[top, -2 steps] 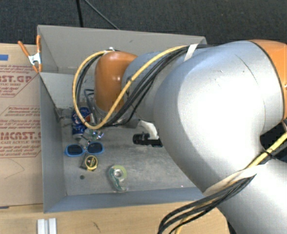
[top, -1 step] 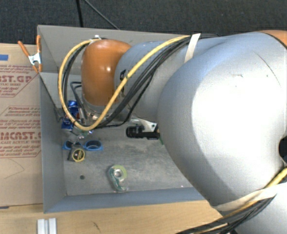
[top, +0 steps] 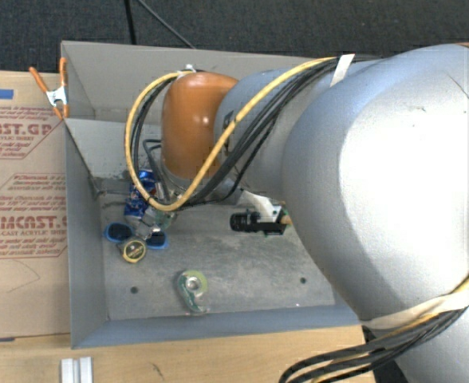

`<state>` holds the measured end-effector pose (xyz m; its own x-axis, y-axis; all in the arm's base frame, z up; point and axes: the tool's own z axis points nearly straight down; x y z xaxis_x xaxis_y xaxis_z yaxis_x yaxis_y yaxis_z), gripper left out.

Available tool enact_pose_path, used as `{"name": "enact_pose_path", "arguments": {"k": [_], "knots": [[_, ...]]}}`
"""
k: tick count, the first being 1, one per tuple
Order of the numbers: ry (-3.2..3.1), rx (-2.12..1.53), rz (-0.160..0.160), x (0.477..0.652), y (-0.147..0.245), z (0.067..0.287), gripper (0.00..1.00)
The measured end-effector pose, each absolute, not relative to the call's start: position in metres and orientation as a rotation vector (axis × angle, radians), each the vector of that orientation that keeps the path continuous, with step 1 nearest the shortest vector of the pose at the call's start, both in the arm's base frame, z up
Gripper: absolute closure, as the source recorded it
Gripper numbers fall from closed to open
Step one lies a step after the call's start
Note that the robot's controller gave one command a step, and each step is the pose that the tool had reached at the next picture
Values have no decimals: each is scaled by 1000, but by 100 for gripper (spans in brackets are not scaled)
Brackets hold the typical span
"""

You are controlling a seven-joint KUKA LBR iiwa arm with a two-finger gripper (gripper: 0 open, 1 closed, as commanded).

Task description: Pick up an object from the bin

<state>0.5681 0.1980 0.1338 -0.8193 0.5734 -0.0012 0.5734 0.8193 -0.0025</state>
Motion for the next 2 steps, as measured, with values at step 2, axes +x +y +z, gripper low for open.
{"name": "enact_pose_path", "arguments": {"k": [2], "knots": [[3068,627,10,582,244,166,100]]}}
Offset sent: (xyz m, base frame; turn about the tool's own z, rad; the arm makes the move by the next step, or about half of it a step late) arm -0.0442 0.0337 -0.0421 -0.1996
